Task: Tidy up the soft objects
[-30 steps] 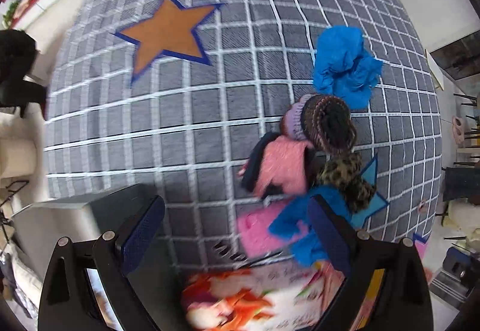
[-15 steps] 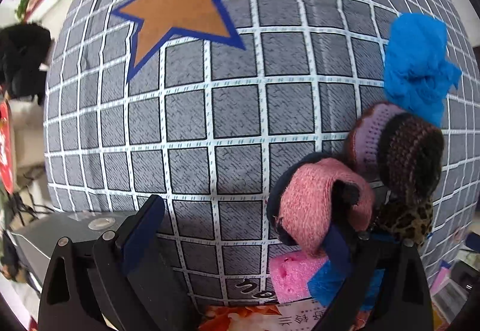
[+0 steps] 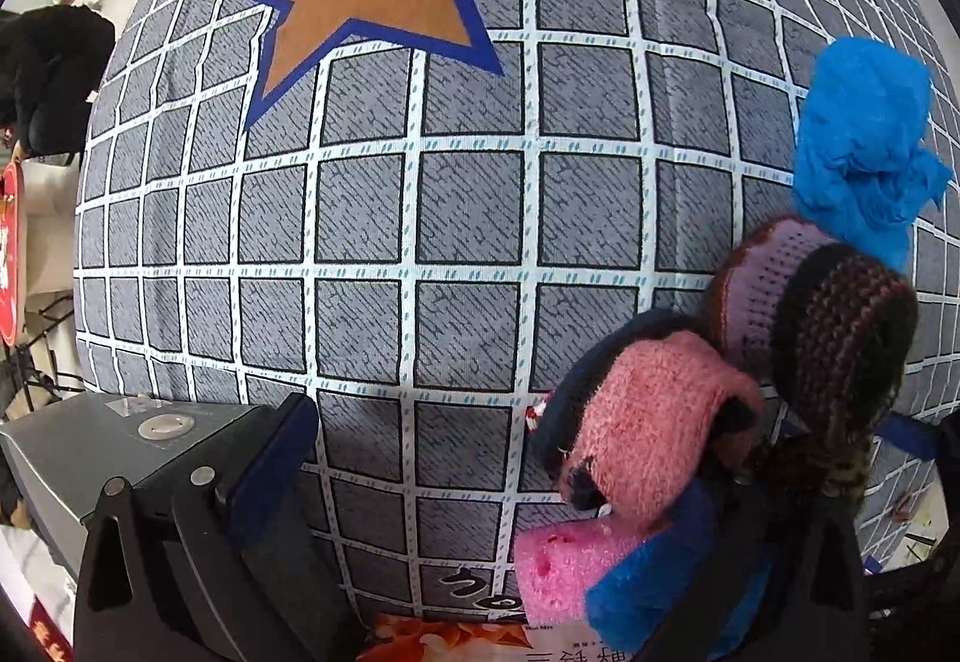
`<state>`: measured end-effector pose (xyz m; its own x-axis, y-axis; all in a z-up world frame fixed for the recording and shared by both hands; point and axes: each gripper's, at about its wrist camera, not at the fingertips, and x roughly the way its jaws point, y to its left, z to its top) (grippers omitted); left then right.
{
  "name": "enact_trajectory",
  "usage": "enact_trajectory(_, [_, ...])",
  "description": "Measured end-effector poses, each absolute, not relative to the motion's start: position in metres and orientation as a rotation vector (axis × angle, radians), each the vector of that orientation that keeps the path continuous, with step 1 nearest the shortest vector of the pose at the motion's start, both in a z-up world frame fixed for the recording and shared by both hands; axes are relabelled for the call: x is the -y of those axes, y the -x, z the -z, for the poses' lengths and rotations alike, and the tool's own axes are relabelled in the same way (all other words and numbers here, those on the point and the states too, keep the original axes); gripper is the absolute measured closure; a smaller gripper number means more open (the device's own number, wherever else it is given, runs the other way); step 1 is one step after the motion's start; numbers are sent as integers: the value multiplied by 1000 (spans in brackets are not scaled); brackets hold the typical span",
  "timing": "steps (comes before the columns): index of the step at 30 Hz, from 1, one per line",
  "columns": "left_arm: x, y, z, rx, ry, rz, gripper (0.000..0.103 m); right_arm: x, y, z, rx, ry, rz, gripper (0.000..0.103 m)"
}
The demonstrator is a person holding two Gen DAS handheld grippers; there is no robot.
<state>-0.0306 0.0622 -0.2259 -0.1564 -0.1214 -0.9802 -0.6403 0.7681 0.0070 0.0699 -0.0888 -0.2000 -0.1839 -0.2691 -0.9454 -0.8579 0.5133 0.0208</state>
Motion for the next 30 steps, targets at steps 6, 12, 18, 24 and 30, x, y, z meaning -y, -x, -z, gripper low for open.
enact_trajectory(6, [-49,6,218,-1674,402,-586,0,117,-96,191,-1607,957,-540,11])
enact_trajectory(12, [-64,7,207,-1657,428,-600,0,180,-150,183,-1657,827,-357,11])
enact_trajectory(18, [-59,3,198,-1633,481,-533,0,212,-166,150,-1654,606,-406,11])
enact_trajectory(24, [-40,-3,206,-1649,538,-522,0,183,-168,152,-1636,616,-476,11])
enact_trajectory(30, [-21,-1,223,-1641,634,-512,0,156,-159,185,-1664,692,-490,2])
